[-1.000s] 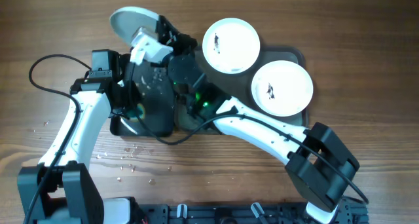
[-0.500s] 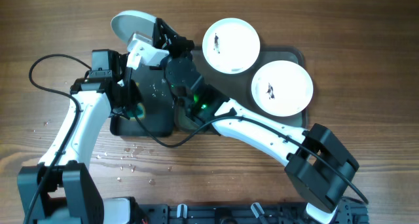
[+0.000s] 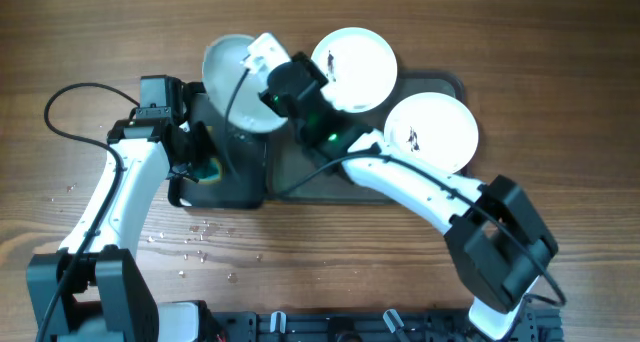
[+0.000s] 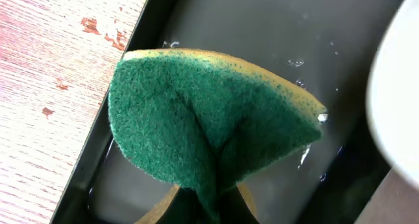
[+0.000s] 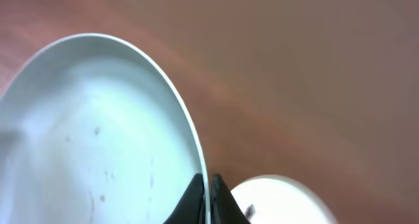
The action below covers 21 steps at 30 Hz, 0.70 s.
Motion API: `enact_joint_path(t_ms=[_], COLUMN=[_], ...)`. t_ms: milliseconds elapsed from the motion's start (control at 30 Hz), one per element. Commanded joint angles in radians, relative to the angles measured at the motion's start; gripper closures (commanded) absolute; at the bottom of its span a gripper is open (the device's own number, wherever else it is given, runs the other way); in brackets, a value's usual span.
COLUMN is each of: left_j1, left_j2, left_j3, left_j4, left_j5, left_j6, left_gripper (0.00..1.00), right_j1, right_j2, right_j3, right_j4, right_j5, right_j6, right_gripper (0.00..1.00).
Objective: Clean dirty plates on tray and stack at the side
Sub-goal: 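Carry the plate right and set it on the table beside the tray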
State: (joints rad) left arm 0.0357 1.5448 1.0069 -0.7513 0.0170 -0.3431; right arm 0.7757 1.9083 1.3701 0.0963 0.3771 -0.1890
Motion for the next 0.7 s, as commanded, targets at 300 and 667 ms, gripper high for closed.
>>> enact_joint_path(t_ms=[300,667], left_j1=[0.002,0.002], left_j2=[0.006,0.006], left_j3=[-0.008,-0.008], left_j4=[0.007,0.054], left_j5=[0.009,0.009], left_j6=[-0.010,-0.010], left_gripper=[0.96,0.96], right_j1=[-0.371,-0.834], right_j2=[-0.132,-0.162], right_j3=[0.013,0.010], right_j4=[-0.164,-0.603], right_j5=[-0.709,-0.529], right_j6=[0.509,0.502], right_gripper=[0.96,0.96])
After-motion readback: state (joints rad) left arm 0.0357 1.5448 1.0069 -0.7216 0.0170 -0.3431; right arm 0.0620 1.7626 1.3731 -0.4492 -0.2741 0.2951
